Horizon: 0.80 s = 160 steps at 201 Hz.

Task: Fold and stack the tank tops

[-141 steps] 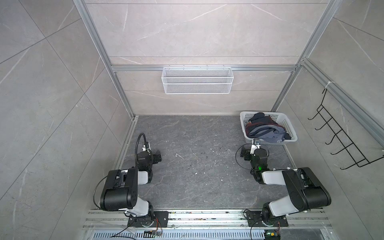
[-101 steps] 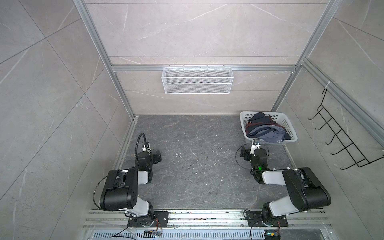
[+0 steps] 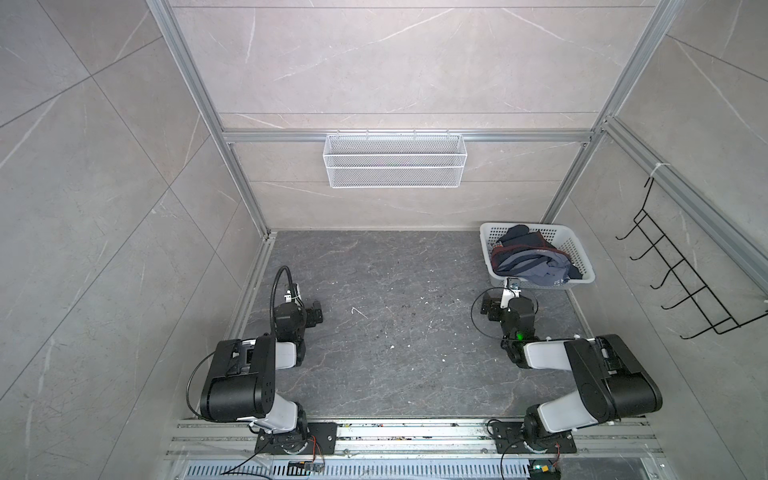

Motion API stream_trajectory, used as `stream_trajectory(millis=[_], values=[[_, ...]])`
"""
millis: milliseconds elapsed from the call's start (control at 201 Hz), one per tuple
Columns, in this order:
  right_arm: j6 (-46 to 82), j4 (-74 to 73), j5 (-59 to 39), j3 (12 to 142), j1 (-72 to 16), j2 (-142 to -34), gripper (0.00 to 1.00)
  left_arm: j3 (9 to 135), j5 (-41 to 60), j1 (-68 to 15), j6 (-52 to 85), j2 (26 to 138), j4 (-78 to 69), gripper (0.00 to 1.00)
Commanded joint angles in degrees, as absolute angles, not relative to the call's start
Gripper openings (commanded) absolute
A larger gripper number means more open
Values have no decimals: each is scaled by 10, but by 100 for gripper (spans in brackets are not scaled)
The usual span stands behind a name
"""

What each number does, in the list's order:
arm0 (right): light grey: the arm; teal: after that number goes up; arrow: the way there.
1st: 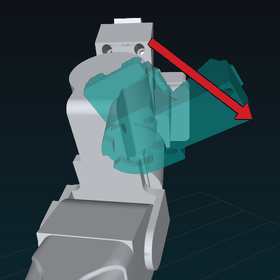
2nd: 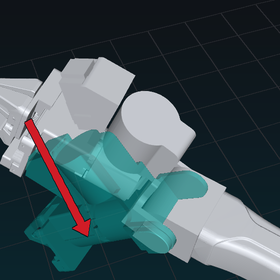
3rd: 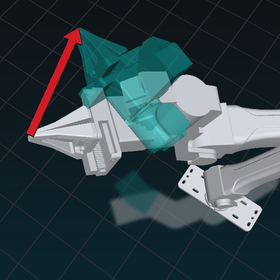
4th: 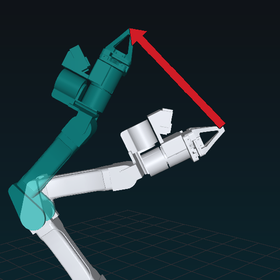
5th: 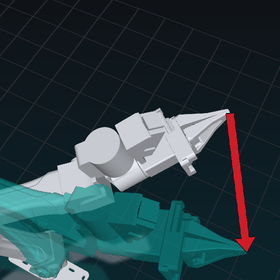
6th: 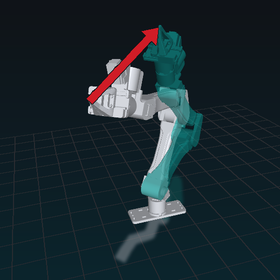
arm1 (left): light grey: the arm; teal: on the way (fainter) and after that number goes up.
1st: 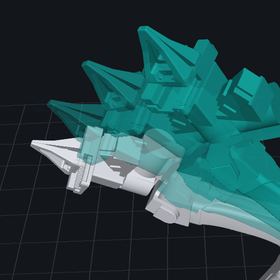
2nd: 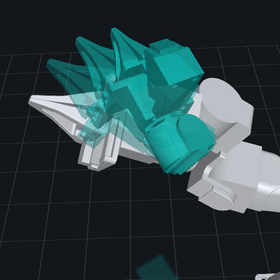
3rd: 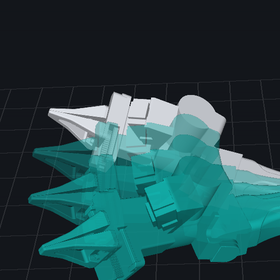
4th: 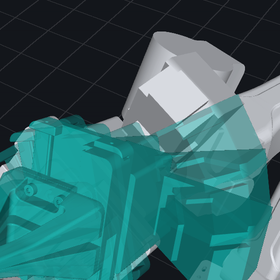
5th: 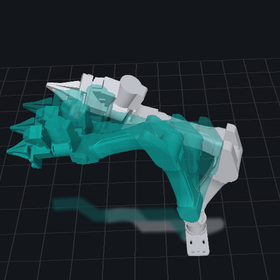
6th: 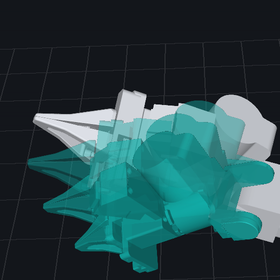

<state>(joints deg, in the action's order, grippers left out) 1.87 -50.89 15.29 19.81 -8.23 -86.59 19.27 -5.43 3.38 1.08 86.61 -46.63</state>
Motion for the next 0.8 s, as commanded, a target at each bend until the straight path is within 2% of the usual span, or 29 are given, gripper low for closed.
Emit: stream_trajectory(millis=[0, 199, 333, 433, 523, 597, 692, 742, 791], values=[[14, -521, 160, 198, -84, -870, 99, 203, -76, 19, 5, 858, -489, 100], [-15, -530, 109, 180, -88, -834, 99, 161, -170, -22, -10, 809, -537, 100], [8, -324, 110, 227, -92, -702, 99, 185, -240, -105, -41, 679, -388, 100], [32, -246, 55, 247, -93, -609, 99, 213, -197, -135, -1, 582, -280, 100], [48, -121, 23, 306, -93, -553, 99, 257, -126, -138, 61, 510, -167, 100], [61, -22, 29, 371, -93, -523, 99, 298, -122, -137, 124, 467, -65, 100], [125, 74, 107, 451, -92, -512, 99, 343, -226, -137, 253, 425, 80, 100], [167, 143, 157, 505, -92, -523, 99, 368, -317, -137, 370, 411, 195, 100], [216, 230, 204, 569, -91, -548, 99, 378, -363, -137, 467, 400, 283, 100]])
